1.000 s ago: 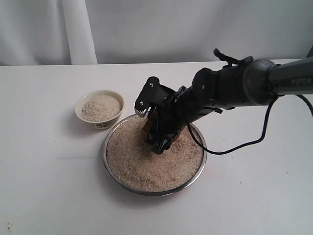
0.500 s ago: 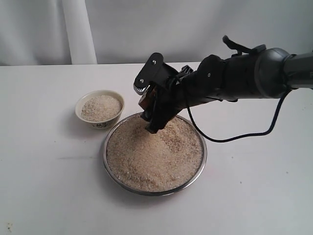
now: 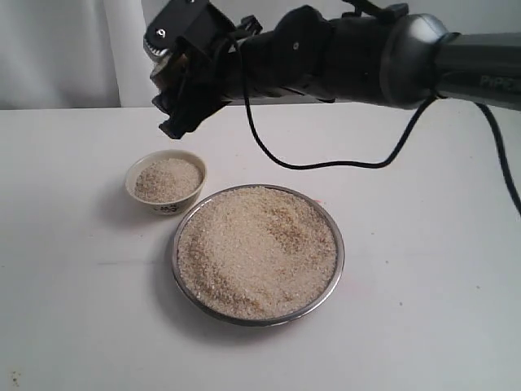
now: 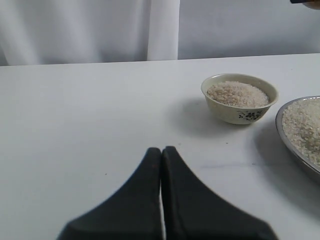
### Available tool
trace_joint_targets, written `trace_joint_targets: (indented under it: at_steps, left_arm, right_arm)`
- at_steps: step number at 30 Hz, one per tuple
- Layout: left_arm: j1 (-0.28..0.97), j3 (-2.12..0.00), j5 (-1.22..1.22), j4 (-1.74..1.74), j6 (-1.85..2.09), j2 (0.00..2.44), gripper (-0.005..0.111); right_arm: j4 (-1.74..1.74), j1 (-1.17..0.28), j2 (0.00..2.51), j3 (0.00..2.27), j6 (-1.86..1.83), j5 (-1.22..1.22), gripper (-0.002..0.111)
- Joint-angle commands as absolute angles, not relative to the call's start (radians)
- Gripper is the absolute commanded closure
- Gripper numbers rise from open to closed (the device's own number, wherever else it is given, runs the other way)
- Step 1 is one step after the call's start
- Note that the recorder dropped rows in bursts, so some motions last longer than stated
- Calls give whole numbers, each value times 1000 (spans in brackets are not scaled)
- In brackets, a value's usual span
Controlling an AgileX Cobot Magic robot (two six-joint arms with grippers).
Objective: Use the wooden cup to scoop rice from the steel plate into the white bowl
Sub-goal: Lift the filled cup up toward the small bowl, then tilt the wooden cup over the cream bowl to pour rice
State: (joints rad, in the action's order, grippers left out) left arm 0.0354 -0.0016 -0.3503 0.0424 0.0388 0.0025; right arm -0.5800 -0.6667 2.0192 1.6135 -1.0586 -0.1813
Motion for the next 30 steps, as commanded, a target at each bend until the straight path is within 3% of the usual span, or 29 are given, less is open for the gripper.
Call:
trace_joint_targets:
  at_steps: [1, 7, 16, 30]
  left_arm:
    - [41, 0, -347, 42, 37, 0, 107]
    - [41, 0, -347, 42, 33, 0, 107]
    - [41, 0, -347, 42, 33, 0, 107]
    - [41, 0, -347, 42, 35, 0, 107]
  right_arm:
    - [-566, -688, 2122, 1771, -1026, -239, 108]
    - [-267, -698, 2243, 1932, -776, -310, 108]
    - [497, -750, 2343, 2072, -265, -539, 108]
    - [948, -853, 2429, 2072, -180, -662, 108]
